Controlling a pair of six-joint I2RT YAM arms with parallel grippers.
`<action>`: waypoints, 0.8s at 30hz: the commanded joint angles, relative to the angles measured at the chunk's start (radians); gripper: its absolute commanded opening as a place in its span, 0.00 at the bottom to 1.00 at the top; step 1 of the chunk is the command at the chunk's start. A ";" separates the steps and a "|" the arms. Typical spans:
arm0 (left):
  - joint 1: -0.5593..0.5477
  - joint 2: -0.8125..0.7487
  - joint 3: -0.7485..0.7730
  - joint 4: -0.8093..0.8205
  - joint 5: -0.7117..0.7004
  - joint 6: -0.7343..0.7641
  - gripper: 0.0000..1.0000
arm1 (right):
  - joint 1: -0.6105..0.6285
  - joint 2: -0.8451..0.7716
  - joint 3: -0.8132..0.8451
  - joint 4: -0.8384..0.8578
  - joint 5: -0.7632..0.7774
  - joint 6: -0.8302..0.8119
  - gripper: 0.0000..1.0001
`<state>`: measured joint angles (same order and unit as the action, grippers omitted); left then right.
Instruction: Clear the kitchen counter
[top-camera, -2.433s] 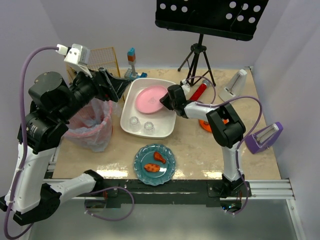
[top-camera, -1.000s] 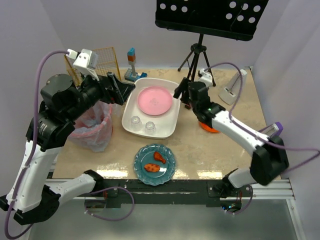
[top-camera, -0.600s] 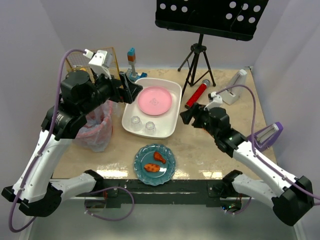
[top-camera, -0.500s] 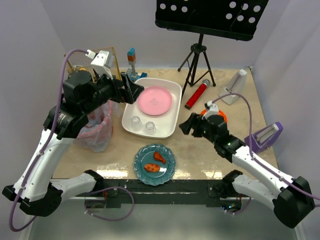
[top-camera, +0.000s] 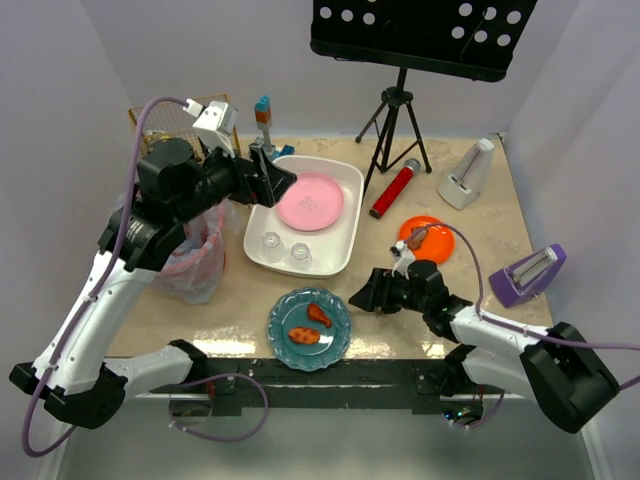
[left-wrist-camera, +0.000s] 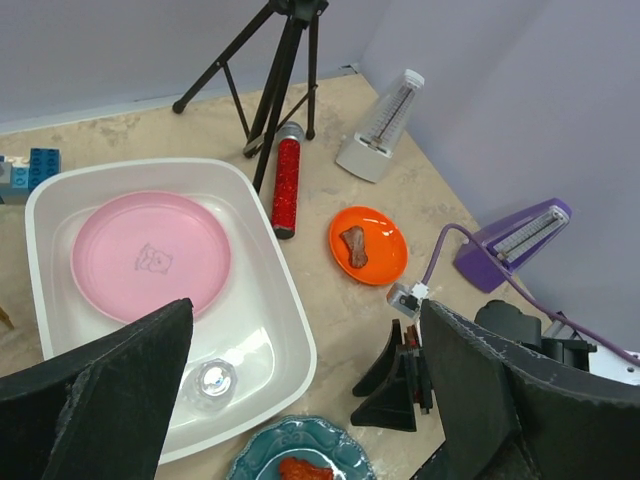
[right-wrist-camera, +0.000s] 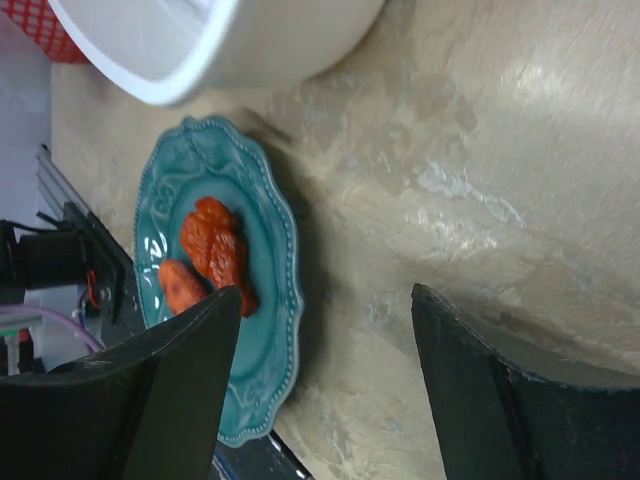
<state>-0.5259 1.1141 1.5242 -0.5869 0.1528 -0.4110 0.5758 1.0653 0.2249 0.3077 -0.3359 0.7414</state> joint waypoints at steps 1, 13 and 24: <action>0.001 -0.011 -0.025 0.052 0.028 -0.025 1.00 | 0.007 0.065 -0.047 0.194 -0.094 0.029 0.72; 0.003 -0.016 -0.048 0.078 0.044 -0.032 1.00 | 0.053 0.186 -0.056 0.294 -0.115 0.052 0.59; 0.001 -0.022 -0.052 0.081 0.045 -0.034 1.00 | 0.190 0.407 -0.044 0.547 -0.037 0.210 0.43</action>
<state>-0.5259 1.1099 1.4734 -0.5526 0.1844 -0.4290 0.7456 1.3975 0.1768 0.7158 -0.4080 0.8749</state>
